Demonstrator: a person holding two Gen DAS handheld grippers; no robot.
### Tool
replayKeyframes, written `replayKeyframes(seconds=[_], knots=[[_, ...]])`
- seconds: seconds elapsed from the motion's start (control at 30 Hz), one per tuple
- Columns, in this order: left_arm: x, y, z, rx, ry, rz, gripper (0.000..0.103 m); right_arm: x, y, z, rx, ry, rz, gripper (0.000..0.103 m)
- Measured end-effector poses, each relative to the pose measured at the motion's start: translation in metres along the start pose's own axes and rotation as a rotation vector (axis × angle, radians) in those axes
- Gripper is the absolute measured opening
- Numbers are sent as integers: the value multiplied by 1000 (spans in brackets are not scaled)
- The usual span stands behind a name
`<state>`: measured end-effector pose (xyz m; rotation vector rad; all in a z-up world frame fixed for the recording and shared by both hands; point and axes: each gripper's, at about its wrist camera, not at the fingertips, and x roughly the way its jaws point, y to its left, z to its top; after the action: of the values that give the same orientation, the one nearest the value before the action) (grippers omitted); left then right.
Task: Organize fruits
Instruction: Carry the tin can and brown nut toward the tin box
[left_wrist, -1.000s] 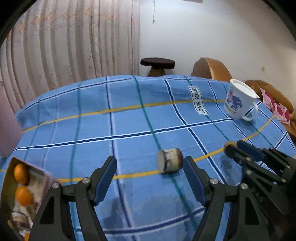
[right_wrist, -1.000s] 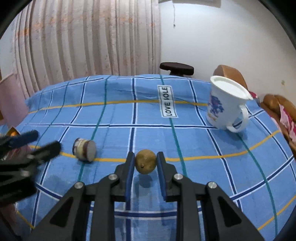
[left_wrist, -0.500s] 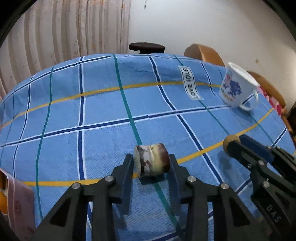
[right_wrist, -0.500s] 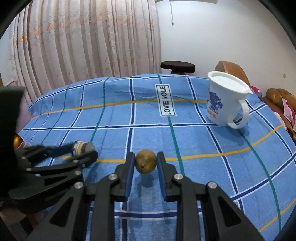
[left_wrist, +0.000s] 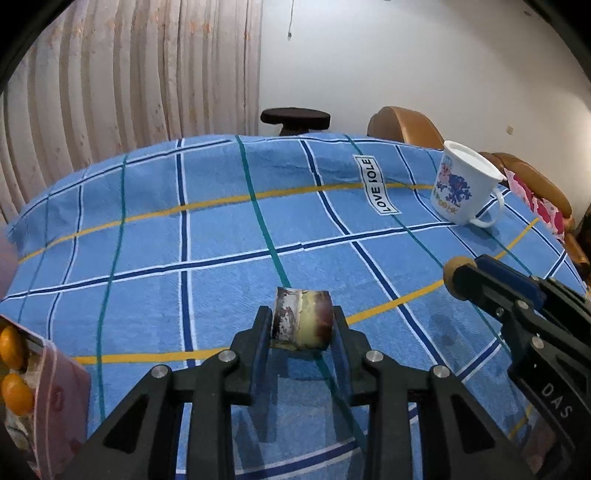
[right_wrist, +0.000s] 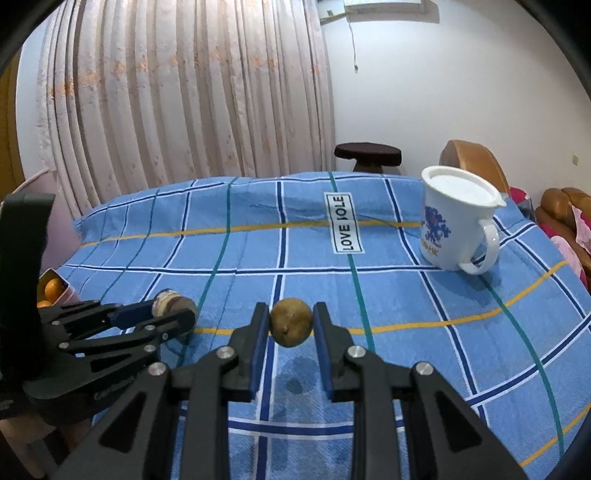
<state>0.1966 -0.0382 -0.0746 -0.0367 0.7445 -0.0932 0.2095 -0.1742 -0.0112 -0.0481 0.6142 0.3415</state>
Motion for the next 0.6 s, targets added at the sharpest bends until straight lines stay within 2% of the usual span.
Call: replayKeyframes(seconds=[0.6], knots=[[-29, -6, -8, 25, -133, 61, 33, -21, 9, 0, -42, -113, -15, 27]])
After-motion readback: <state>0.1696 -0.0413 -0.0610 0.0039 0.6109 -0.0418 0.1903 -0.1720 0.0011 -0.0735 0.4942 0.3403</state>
